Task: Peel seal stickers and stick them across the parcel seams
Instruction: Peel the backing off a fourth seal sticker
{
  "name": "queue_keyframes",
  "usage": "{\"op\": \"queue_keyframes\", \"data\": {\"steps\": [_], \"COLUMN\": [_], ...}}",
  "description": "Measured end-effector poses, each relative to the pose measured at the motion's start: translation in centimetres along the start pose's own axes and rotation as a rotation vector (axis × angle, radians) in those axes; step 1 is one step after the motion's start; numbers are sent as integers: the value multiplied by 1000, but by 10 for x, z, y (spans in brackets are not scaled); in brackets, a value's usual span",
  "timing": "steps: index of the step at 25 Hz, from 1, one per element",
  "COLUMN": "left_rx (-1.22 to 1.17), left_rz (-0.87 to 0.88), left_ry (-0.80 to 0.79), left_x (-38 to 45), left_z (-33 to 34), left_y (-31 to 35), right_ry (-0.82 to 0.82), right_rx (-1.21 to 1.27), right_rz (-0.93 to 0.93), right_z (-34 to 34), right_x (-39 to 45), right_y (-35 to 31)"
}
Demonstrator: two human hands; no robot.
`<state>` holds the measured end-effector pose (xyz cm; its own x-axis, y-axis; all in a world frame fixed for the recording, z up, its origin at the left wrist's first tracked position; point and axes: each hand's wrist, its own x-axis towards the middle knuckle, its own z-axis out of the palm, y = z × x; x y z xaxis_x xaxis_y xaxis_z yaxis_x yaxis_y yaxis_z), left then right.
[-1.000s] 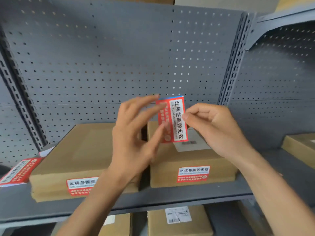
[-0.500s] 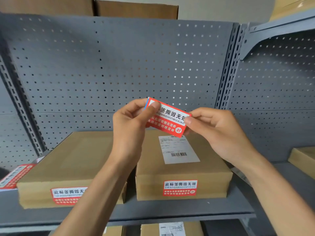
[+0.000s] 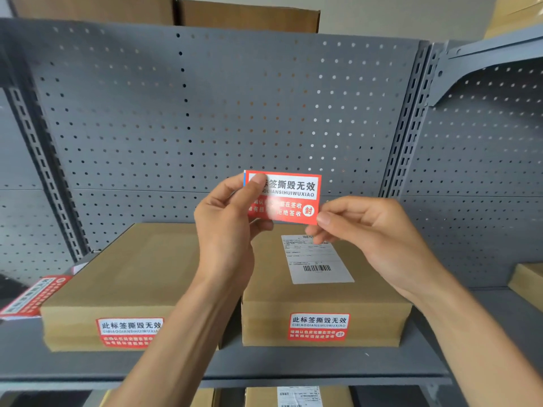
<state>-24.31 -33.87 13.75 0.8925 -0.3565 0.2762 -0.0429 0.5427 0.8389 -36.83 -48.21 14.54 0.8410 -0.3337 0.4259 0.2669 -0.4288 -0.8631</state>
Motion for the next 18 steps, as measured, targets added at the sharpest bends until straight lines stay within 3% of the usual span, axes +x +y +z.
{"op": "queue_keyframes", "data": {"steps": [14,16,18], "left_rx": [-28,178,504], "left_rz": [-58,182,617], "left_ry": [5,98,180], "left_x": [7,7,0], "left_z": [-10,-15,-18], "left_y": [-9,-13,-14], "right_ry": [88,139,206], "right_rx": [29,25,29], "right_rz": [-49,-56,-61], "right_z": [18,18,18], "right_x": [-4,-3,-1], "right_y": [9,10,10]}}
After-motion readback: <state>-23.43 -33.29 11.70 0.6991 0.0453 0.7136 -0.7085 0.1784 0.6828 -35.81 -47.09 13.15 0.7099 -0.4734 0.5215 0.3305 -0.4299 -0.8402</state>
